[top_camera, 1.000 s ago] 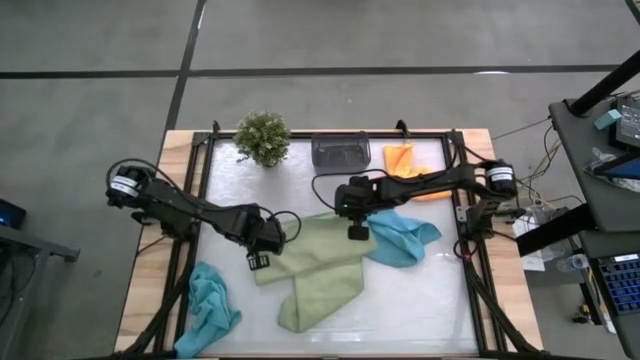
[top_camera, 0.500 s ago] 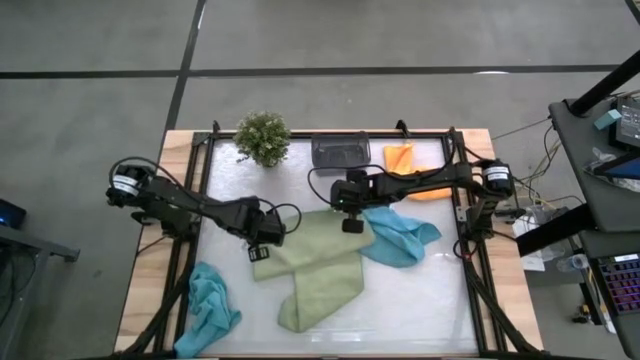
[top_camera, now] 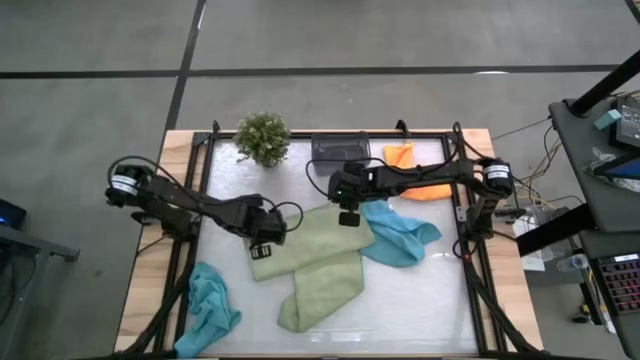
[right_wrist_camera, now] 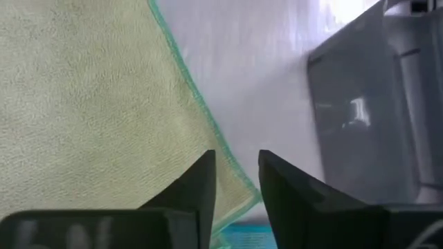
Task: Fold microfiber towels
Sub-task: Fold the left green towel
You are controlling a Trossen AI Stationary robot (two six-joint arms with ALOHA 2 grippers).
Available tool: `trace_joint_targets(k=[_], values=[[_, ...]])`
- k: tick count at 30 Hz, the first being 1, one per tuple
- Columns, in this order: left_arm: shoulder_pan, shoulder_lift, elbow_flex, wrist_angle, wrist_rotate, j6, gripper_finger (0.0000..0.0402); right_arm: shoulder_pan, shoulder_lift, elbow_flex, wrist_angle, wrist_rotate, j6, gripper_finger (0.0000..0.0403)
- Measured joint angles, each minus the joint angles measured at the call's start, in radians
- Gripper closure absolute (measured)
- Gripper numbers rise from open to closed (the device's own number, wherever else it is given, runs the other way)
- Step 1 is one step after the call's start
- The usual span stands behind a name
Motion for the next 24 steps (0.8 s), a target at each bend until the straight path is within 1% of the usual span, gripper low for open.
trace_joint_targets(k=[3, 7, 9, 11, 14, 16, 19, 24], values=[[0.0, -0.001, 0.025, 0.054, -0.003, -0.007, 0.0267, -0.004, -0.016, 0.007, 0.001, 0.0, -0.025, 0.0286], [0.0, 0.001, 0.005, 0.285, -0.004, 0.03, 0.0267, -0.002, -0.05, -0.002, -0.001, -0.01, -0.031, 0.0283], [0.0, 0.013, -0.012, 0.369, -0.004, 0.068, 0.0269, 0.001, -0.071, -0.013, -0.006, -0.041, -0.03, 0.0282], [0.001, 0.027, -0.024, 0.399, -0.006, 0.084, 0.0276, 0.001, -0.089, -0.021, -0.004, -0.099, -0.018, 0.0284], [0.005, 0.044, -0.049, 0.424, -0.02, 0.083, 0.0297, 0.001, -0.116, -0.04, -0.001, -0.189, -0.007, 0.0292], [0.005, 0.056, -0.072, 0.426, -0.021, 0.068, 0.0314, 0.003, -0.134, -0.056, 0.003, -0.223, -0.003, 0.0299], [0.005, 0.067, -0.12, 0.458, -0.021, 0.049, 0.0343, 0.003, -0.16, -0.084, 0.01, -0.249, 0.0, 0.0308], [0.006, 0.079, -0.213, 0.606, -0.022, 0.021, 0.0386, 0.003, -0.206, -0.142, 0.076, -0.249, -0.002, 0.0312]])
